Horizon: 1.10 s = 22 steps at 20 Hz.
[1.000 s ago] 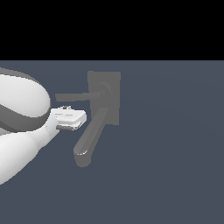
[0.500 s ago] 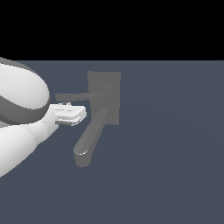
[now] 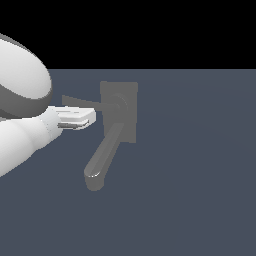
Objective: Turn on the faucet by rotating a designated handle.
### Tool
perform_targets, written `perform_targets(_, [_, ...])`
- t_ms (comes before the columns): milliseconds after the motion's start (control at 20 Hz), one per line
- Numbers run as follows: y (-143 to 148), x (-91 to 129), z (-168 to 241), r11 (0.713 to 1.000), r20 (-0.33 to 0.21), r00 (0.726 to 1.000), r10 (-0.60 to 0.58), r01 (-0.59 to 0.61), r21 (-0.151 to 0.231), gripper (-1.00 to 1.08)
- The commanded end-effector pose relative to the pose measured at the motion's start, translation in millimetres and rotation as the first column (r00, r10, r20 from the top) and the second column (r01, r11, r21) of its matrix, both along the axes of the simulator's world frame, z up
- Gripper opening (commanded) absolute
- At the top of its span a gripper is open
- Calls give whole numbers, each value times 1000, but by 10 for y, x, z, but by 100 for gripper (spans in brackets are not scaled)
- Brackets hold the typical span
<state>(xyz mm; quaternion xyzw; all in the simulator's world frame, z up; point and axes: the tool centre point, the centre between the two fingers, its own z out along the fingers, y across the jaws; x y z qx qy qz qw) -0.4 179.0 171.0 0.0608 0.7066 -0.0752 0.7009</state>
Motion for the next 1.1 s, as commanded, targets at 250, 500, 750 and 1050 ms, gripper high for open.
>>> perform_targets(250, [-47,-8,179,1000,1,1000,1,-1,1,-100])
perform_targets(500, [-96,-17,369,1000,2,1000,2,-2,2,-100])
perform_targets(750, [-144,-26,559,1000,4,1000,4,-4,3,-100])
perform_targets(1050, [-197,-56,601,1000,-9,1000,0,0,1,-100])
